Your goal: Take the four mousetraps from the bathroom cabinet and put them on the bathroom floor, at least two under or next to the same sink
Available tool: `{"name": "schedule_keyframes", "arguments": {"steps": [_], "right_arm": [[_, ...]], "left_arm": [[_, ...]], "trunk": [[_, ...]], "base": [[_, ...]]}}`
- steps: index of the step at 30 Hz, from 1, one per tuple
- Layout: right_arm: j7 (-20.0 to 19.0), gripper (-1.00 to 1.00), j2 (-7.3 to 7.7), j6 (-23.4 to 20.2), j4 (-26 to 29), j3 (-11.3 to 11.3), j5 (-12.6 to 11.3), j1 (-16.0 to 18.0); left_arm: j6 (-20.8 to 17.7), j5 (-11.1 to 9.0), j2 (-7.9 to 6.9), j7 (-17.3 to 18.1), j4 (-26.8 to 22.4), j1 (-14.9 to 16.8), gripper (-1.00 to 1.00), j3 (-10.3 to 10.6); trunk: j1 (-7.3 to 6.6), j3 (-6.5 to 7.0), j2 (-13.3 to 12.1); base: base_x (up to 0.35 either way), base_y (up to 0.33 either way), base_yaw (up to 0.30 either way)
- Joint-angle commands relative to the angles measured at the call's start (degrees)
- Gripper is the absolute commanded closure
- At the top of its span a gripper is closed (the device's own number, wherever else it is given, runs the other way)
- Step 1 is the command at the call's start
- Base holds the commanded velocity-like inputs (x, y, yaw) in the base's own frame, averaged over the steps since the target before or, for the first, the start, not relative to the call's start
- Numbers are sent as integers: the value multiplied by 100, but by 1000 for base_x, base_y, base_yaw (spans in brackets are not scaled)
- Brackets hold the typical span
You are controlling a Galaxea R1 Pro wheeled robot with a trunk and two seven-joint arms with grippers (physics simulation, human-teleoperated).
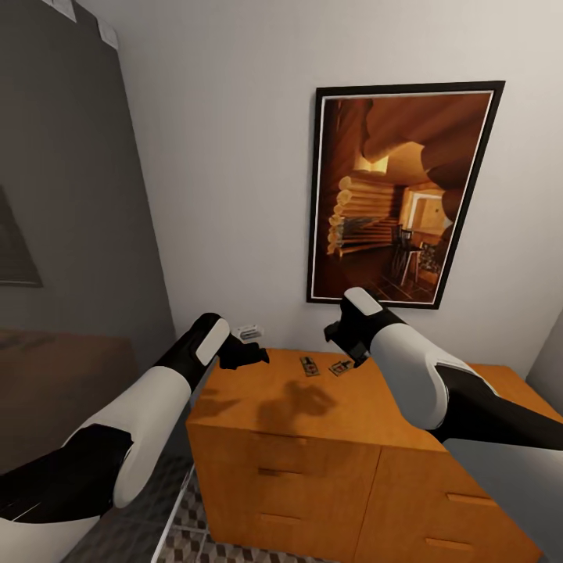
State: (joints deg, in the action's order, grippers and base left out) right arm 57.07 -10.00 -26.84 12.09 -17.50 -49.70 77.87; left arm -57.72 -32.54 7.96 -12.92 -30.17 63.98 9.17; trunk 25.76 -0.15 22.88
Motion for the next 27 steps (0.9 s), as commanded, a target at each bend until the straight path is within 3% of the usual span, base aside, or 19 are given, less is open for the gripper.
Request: {"name": "schedule_keyframes", "arguments": {"steps": [1, 27], "right_arm": [[34, -100, 0, -50, 13, 18, -61, -8], [60, -100, 0, 227, 13, 13, -128, -30]], "left_arm": [[-11, -59, 6, -51, -6, 1, -100, 24], [-20, -59, 87, -35, -24, 2, -100, 49]], "trunk": [[2, -3, 4], [2, -3, 4]], "base": [[1, 0, 6], [0, 0, 1]]}}
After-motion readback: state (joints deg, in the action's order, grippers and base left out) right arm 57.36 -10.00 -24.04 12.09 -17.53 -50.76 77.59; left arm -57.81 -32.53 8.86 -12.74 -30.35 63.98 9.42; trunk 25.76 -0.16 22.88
